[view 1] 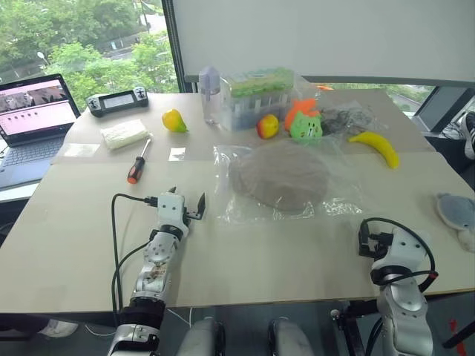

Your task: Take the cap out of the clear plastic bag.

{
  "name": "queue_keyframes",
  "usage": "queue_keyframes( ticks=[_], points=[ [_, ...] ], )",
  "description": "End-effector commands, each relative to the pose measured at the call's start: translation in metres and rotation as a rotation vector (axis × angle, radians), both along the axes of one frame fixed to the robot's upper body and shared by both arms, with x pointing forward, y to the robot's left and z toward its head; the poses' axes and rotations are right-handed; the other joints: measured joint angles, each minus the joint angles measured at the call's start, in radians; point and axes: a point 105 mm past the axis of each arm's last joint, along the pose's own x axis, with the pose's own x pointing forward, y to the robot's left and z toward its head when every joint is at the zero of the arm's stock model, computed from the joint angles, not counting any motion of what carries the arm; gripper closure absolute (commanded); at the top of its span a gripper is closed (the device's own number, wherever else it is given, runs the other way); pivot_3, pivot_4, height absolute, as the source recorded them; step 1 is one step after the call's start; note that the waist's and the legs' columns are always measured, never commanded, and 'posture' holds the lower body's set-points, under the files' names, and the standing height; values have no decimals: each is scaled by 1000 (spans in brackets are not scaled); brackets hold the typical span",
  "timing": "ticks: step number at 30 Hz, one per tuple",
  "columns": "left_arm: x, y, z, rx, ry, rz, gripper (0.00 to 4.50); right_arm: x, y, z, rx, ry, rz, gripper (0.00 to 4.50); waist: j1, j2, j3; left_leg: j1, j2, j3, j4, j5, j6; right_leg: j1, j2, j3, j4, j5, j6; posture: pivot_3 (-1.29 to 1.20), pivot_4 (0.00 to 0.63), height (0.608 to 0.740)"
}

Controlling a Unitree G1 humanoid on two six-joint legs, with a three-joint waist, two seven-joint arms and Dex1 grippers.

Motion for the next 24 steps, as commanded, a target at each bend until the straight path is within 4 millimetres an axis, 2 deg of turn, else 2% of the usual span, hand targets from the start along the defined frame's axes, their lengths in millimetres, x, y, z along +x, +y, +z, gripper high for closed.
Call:
queue_keyframes(
  ticks=[1,4,6,9,11,13,16,19,22,24],
  points=[
    [7,22,7,27,-12,57,0,-3,-11,34,-87,-109,-44,59,0,0,0,0,0,0,0,0,0,0,0,0,0,0,0,0,150,738],
    [24,29,52,60,-119,-12,0,-5,-24,93,-266,-239,-82,59,-1,0,0,-2,0,0,1,0,0,-2,0,0,1,0,0,0,150,738],
    [28,19,78,113,-195,-110,0,1,-20,116,-320,-274,-43,59,-1,0,1,-4,-1,0,2,0,0,-4,0,0,2,0,0,0,150,738],
    [29,-13,117,205,-273,-366,0,21,9,135,-353,-257,178,59,0,-1,1,-3,-1,0,1,0,0,-3,1,-2,0,0,0,0,150,738],
    [30,-23,126,230,-241,-472,0,29,25,139,-330,-226,296,59,1,-1,1,-4,-1,0,1,0,0,-1,1,-3,-2,0,0,0,150,738],
    [25,-31,130,215,-183,-591,0,32,46,141,-292,-182,443,59,0,-1,1,-4,-1,0,1,-1,1,-1,1,-3,-3,0,1,0,150,738],
    [7,-40,118,246,-25,-796,0,25,78,133,-382,-45,661,59,-9,-1,1,-8,-1,0,1,-1,2,-4,1,-2,-2,-1,1,0,150,738],
    [-10,-39,111,263,78,-923,0,12,96,114,-545,104,789,59,-13,-1,2,-10,0,0,1,-1,3,-5,2,-3,-2,-1,2,0,150,738],
    [-16,-37,115,244,138,-986,0,-2,109,80,-763,287,898,59,-11,-2,2,-10,1,0,2,-1,3,-5,2,-4,-4,-1,2,0,150,738],
    [-20,-39,119,252,118,-1021,0,-6,116,68,-782,322,924,59,-8,-5,3,-9,1,-1,3,-1,3,-4,2,-5,-4,-2,2,0,150,738]
  ],
)
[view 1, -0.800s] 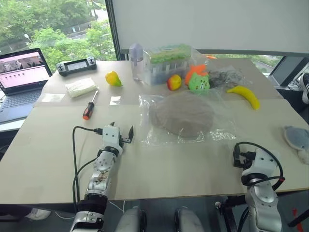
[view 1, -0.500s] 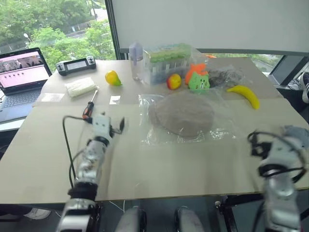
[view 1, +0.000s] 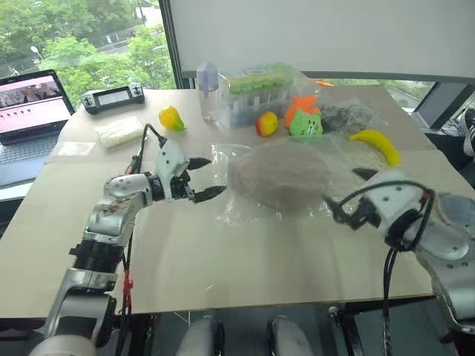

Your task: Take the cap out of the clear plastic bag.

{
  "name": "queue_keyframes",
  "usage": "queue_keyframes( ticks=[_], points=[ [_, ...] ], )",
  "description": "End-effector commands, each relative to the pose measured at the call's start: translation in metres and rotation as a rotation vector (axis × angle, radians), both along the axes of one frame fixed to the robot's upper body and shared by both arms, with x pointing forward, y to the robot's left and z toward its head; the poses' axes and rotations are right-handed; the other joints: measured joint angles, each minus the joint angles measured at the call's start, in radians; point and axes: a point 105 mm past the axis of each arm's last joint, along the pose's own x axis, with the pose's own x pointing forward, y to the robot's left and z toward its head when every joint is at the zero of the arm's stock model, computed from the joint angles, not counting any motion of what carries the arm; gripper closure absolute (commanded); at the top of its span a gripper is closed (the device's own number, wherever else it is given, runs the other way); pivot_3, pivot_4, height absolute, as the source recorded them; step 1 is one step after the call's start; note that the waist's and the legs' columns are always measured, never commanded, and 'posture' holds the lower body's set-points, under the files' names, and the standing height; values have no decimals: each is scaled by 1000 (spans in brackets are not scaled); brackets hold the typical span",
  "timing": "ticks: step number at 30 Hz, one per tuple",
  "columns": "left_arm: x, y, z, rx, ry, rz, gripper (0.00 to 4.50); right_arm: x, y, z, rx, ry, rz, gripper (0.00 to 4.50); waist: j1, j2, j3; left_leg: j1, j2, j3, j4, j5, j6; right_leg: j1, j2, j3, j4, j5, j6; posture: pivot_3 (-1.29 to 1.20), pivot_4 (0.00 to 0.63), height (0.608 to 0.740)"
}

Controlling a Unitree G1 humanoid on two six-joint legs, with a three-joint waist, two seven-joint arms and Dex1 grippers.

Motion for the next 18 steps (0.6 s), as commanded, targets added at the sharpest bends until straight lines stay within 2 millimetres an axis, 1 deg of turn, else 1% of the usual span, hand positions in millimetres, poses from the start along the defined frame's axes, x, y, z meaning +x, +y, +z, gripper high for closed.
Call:
queue_keyframes(
  ticks=[1,4,5,7,8,10,12,14,15,18],
  points=[
    [-9,-9,20,-26,-52,-92,0,-3,16,-5,-38,-22,46,59,0,-1,0,0,0,0,0,0,0,0,0,0,0,0,0,0,150,738],
    [-13,-11,17,-16,-24,-132,0,3,14,-25,-153,-29,42,59,1,-2,1,0,0,0,2,0,0,1,0,2,0,0,0,0,150,738],
    [-14,-11,16,-13,-13,-137,0,5,11,-32,-191,-28,32,59,1,-3,1,0,0,0,3,0,0,0,0,2,1,0,0,0,150,738],
    [-15,-11,14,1,-6,-146,0,14,2,-40,-228,-67,-12,59,1,-3,2,0,-1,0,3,0,0,0,0,2,1,0,0,0,150,738],
    [-17,-11,13,9,-2,-152,0,20,-3,-41,-254,-96,-25,59,1,-3,2,0,-1,0,3,0,0,0,0,2,1,0,0,0,150,738],
    [-20,-11,11,13,8,-159,0,33,-11,-38,-291,-168,-48,59,-1,-3,2,0,-1,0,3,0,-1,0,0,2,2,0,0,0,150,738],
    [-23,-11,11,13,18,-161,0,45,-13,-34,-324,-228,-47,59,-3,-4,2,0,-1,0,3,0,-1,0,0,2,2,1,0,0,150,738],
    [-23,-9,11,12,10,-138,0,64,-9,-29,-344,-292,-32,59,-4,-4,2,0,-1,0,3,1,-1,0,-1,2,2,1,0,0,150,738],
    [-23,-9,11,12,5,-129,0,69,-8,-28,-349,-309,-27,59,-6,-4,2,0,-1,0,3,1,-1,0,0,2,2,1,0,0,150,738],
    [-25,-5,9,28,-4,-104,0,88,1,-32,-362,-329,8,59,-9,-4,2,0,-1,0,2,1,-1,-1,0,3,2,1,-1,0,150,738]
  ],
)
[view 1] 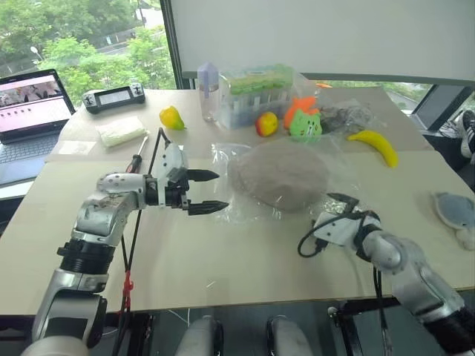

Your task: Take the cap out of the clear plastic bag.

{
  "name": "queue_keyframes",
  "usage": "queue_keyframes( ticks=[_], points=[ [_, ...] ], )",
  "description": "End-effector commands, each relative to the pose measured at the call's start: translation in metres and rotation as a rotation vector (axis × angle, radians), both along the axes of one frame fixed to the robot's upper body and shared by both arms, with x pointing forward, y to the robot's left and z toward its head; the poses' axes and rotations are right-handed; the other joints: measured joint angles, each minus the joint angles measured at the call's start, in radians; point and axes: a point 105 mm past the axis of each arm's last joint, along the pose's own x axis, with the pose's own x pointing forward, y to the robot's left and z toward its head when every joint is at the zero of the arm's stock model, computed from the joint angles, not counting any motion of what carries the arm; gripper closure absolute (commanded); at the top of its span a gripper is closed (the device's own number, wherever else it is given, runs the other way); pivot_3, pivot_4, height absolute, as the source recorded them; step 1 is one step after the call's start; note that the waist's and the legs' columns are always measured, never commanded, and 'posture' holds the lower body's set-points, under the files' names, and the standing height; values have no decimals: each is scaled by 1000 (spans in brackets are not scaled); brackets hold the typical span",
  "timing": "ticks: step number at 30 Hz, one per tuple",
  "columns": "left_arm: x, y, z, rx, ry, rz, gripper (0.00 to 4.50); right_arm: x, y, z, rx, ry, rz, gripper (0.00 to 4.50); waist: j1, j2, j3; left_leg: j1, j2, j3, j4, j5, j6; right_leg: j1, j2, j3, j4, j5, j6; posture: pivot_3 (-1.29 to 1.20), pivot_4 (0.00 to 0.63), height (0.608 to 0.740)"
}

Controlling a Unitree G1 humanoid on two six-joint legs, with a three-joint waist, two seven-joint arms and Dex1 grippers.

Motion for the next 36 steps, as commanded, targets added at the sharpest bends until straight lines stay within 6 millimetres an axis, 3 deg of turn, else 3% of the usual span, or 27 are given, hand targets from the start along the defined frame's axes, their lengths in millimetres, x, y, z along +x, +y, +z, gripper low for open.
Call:
queue_keyframes(
  ticks=[1,4,9,15,18,20,22,24,27,30,33,36],
  points=[
    [-4,6,9,6,-51,30,0,20,15,0,-31,-44,67,59,1,0,0,0,0,0,-1,0,0,0,0,0,0,0,0,0,150,738],
    [-9,11,11,-1,-55,65,0,38,33,-9,-42,-35,121,59,-10,0,0,0,0,0,-1,1,-1,0,1,1,-1,0,0,0,150,738],
    [-20,17,10,4,-57,110,0,49,54,-23,-55,-18,192,59,-23,-1,0,3,1,0,-2,1,-1,2,1,1,0,0,-1,0,150,738],
    [-18,29,5,18,-64,190,0,51,58,-43,-53,48,226,1759,-31,-2,0,19,2,0,-4,0,-2,17,1,1,-1,0,-1,0,150,738],
    [-14,37,3,26,-70,233,0,52,59,-38,-69,20,255,2936,-29,-2,0,24,2,0,-5,0,-2,19,1,2,-1,0,-2,0,150,738],
    [-10,42,2,28,-78,266,0,49,63,-31,-83,-3,306,3190,-28,-2,0,24,2,0,-6,0,-2,19,1,2,0,0,-2,0,150,738],
    [-4,46,3,6,-76,298,0,43,69,-19,-129,-73,395,3835,-28,-2,0,24,2,0,-6,0,-3,18,1,2,0,0,-2,0,150,738],
    [1,46,7,-37,-65,307,0,22,85,-3,-165,-147,580,4440,-24,-1,0,22,2,0,-7,-1,-3,16,1,2,0,0,-2,0,150,738],
    [4,44,7,-50,-59,295,0,-30,100,9,-201,-188,895,4440,-17,-1,0,15,2,-1,-7,-2,-5,10,1,1,0,-1,-3,0,150,738],
    [8,42,5,-41,-61,285,0,-51,95,20,-236,-219,1020,4440,-15,-1,1,2,1,0,-6,4,-15,-3,1,2,1,-1,-2,0,150,738],
    [9,39,4,-51,-58,276,0,-46,74,18,-345,-187,1042,4440,-16,-1,1,1,1,0,-5,3,-14,-2,1,1,-1,-1,-2,0,150,738],
    [8,34,2,-60,-54,267,0,5,35,18,-509,-145,845,4440,-19,-1,1,5,1,0,-4,-2,-5,1,1,1,0,-1,-2,0,150,738]
  ],
)
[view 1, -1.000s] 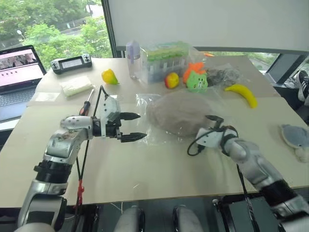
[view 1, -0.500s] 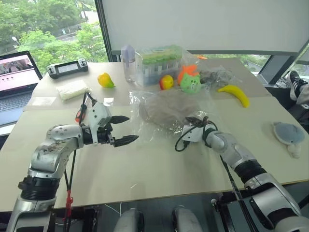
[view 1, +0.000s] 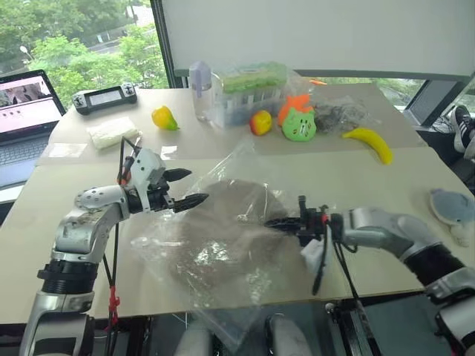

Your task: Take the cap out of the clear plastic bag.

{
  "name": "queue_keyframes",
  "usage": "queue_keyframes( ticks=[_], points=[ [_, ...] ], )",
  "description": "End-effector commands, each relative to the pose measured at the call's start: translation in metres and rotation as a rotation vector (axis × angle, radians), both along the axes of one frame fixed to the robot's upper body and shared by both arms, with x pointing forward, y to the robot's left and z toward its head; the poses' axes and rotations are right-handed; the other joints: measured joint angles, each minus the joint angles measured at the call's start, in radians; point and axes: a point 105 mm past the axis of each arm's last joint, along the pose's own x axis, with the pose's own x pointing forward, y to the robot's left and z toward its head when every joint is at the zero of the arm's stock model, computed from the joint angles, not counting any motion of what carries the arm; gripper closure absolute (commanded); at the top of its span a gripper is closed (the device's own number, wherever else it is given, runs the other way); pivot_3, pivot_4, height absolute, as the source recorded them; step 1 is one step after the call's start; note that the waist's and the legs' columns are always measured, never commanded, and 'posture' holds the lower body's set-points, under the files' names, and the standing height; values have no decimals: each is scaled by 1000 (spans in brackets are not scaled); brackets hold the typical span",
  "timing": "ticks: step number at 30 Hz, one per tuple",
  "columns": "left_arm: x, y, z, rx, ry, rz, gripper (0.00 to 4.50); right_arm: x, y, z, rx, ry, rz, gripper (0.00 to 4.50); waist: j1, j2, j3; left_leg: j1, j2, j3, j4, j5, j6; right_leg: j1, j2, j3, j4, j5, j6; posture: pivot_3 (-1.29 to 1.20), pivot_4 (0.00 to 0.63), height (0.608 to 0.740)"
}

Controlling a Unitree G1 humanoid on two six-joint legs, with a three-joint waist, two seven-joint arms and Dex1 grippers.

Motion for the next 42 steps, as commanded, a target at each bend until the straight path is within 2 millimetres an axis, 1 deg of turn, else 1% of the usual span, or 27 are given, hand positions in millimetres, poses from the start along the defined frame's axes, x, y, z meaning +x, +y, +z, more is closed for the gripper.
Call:
queue_keyframes(
  ticks=[1,3,5,6,7,10,12,13,14,15,16,19,20,22,23,24,25,27,29,31,32,34,36,38,40,42],
  points=[
    [-1,-9,8,-9,-46,-25,0,64,-45,16,-95,-136,-246,4440,-6,0,0,2,0,1,0,0,0,1,0,1,1,0,0,0,150,738],
    [-2,-10,7,-11,-45,-27,0,87,-54,22,-122,-230,-316,4440,-7,0,1,2,0,2,-1,3,0,-1,0,2,2,1,-1,0,150,738],
    [-3,-12,6,-14,-41,-28,0,111,-61,33,-139,-385,-378,4440,-8,0,1,2,1,2,-2,4,-3,-2,1,2,3,0,-2,0,150,738],
    [-4,-13,6,-16,-40,-29,0,120,-62,38,-144,-450,-396,4440,-12,0,1,2,1,2,-3,6,-5,-3,1,2,3,0,-3,0,150,738],
    [-4,-14,6,-17,-38,-31,0,124,-61,42,-140,-490,-397,4440,-13,0,1,2,2,3,-5,10,-13,-3,2,3,3,0,-4,0,150,738],
    [-5,-17,8,-19,-35,-39,0,129,-55,47,-136,-563,-357,4440,-11,0,1,0,2,3,-10,11,-14,-6,2,3,2,-1,-4,0,150,738],
    [-3,-18,8,-19,-35,-40,0,128,-50,48,-139,-597,-315,3724,-10,0,1,-1,1,3,-13,11,-15,-6,2,2,3,-1,-4,0,150,738],
    [-3,-18,8,-18,-35,-39,0,128,-49,49,-139,-606,-300,3510,-10,0,1,-1,1,3,-13,11,-15,-6,2,2,3,-1,-4,0,150,738],
    [-3,-18,8,-18,-35,-39,0,126,-46,49,-136,-613,-266,3117,-10,0,1,-1,1,3,-13,11,-15,-6,2,2,2,0,-4,0,150,738],
    [-3,-18,8,-18,-34,-40,0,123,-44,50,-123,-616,-234,2849,-10,0,1,-1,1,3,-13,11,-15,-6,2,2,2,0,-4,0,150,738],
    [-4,-18,7,-17,-32,-41,0,119,-41,53,-104,-620,-188,2441,-10,0,1,-1,0,3,-13,11,-15,-6,2,2,2,0,-4,0,150,738],
    [-6,-17,5,-13,-27,-41,0,101,-34,63,-41,-624,-18,1512,-10,1,1,-1,0,3,-14,11,-15,-6,2,2,2,0,-4,0,150,738],
    [-6,-15,4,-12,-25,-39,0,96,-31,64,-24,-610,31,1141,-10,1,1,0,0,2,-14,12,-16,-7,2,2,2,-1,-4,0,150,738],
    [-6,-12,2,-9,-23,-35,0,86,-28,64,-5,-570,109,572,-11,1,1,0,-1,3,-15,13,-17,-8,2,3,2,-1,-4,0,150,738],
    [-6,-12,1,-8,-22,-34,0,82,-27,64,-1,-558,137,165,-12,1,1,1,-1,3,-16,13,-18,-8,2,3,2,-1,-4,0,150,738],
    [-5,-11,1,-7,-23,-33,0,82,-27,61,-9,-548,140,32,-13,1,1,2,-1,3,-16,13,-18,-8,2,4,2,-1,-5,0,150,738],
    [-4,-12,1,-7,-23,-34,0,82,-27,60,-13,-547,135,32,-13,1,1,3,-1,3,-17,13,-18,-8,2,4,2,-1,-5,0,150,738],
    [-3,-12,2,-8,-25,-35,0,88,-32,53,-52,-516,66,32,-14,1,1,4,-1,3,-17,14,-18,-6,3,4,2,-1,-5,0,150,738],
    [-3,-14,2,-7,-27,-42,0,98,-40,46,-91,-492,-52,32,-14,1,1,5,-1,3,-17,14,-18,-5,3,5,2,-1,-5,0,150,738],
    [-3,-15,2,-3,-28,-49,0,113,-50,36,-134,-452,-229,32,-14,1,1,4,-1,3,-17,13,-17,-5,3,4,2,-1,-5,0,150,738],
    [-3,-16,2,-2,-28,-51,0,116,-53,32,-127,-423,-292,32,-14,1,1,5,0,3,-17,13,-17,-4,3,4,2,-1,-5,0,150,738],
    [-2,-16,2,1,-30,-51,0,127,-60,24,-76,-311,-492,32,-12,1,1,4,0,3,-17,12,-16,-2,3,3,1,-1,-4,0,150,738],
    [-1,-17,1,3,-30,-51,0,132,-62,16,-24,-212,-614,32,-14,1,1,4,0,2,-17,11,-14,-1,3,2,0,0,-4,0,150,738],
    [0,-18,1,9,-30,-55,0,138,-63,13,90,-99,-750,32,-16,1,1,5,1,2,-16,11,-14,0,3,2,2,0,-3,0,150,738],
    [0,-20,0,15,-31,-57,0,142,-64,10,197,10,-849,32,-19,1,1,6,1,2,-15,10,-11,2,3,2,0,0,-3,0,150,738],
    [1,-21,1,17,-33,-59,0,142,-61,5,236,79,-879,32,-22,0,1,8,2,2,-15,7,-6,4,3,2,0,0,-3,0,150,738]
  ],
)
